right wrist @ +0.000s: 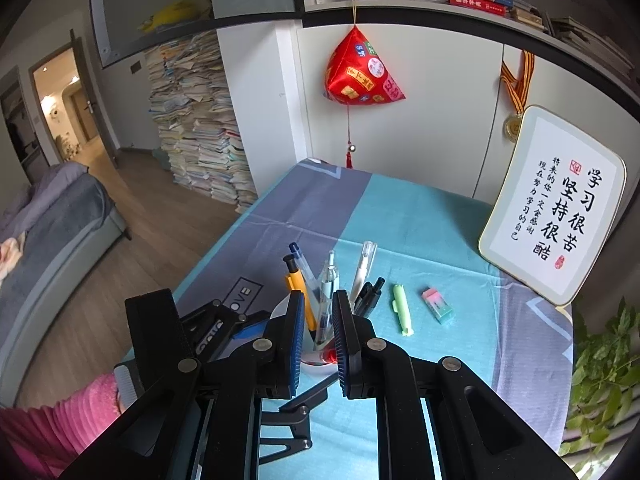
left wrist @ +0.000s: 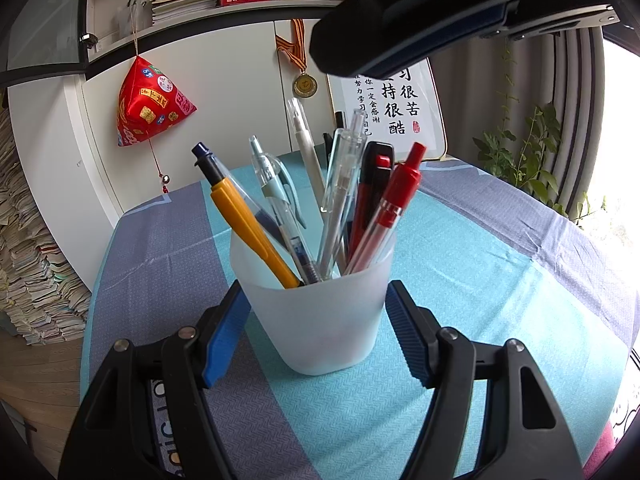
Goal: Organize stationery
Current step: 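Lift the red pen and drop it into the cup, open the right gripper, then move the right gripper to the light green highlighter and grasp it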
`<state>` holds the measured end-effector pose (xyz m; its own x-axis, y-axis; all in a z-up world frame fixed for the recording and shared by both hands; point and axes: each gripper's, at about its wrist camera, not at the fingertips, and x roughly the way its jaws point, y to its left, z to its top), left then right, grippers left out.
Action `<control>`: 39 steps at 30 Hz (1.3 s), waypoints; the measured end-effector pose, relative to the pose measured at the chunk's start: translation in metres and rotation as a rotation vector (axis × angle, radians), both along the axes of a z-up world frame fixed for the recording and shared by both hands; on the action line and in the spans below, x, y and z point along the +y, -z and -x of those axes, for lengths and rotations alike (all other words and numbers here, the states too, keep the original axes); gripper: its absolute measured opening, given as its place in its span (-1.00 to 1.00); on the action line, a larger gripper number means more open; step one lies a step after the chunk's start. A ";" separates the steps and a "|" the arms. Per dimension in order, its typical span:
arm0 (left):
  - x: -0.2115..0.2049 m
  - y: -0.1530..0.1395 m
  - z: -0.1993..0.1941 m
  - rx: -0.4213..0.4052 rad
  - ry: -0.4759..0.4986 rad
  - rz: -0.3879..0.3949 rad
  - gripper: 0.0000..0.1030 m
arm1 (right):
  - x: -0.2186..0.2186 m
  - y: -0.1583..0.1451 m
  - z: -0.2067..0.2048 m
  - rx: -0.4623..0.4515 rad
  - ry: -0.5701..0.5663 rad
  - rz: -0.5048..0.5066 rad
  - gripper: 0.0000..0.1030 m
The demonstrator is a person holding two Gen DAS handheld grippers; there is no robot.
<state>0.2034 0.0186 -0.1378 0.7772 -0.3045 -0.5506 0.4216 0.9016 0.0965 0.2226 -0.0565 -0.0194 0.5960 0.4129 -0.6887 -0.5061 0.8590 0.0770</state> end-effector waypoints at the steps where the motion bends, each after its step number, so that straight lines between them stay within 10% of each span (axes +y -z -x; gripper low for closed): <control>1: 0.000 0.000 0.000 0.000 0.000 0.000 0.33 | -0.001 -0.001 0.000 0.000 0.000 -0.001 -0.72; 10: 0.000 0.000 0.000 0.000 0.000 -0.001 0.33 | -0.027 -0.008 -0.005 -0.036 0.065 -0.015 -0.71; 22: 0.001 0.000 0.000 -0.001 -0.001 -0.005 0.33 | -0.056 0.099 -0.080 0.168 0.086 0.082 -0.71; 39: 0.001 0.001 0.001 -0.001 -0.001 -0.007 0.33 | -0.035 0.136 -0.112 0.171 0.051 0.113 -0.71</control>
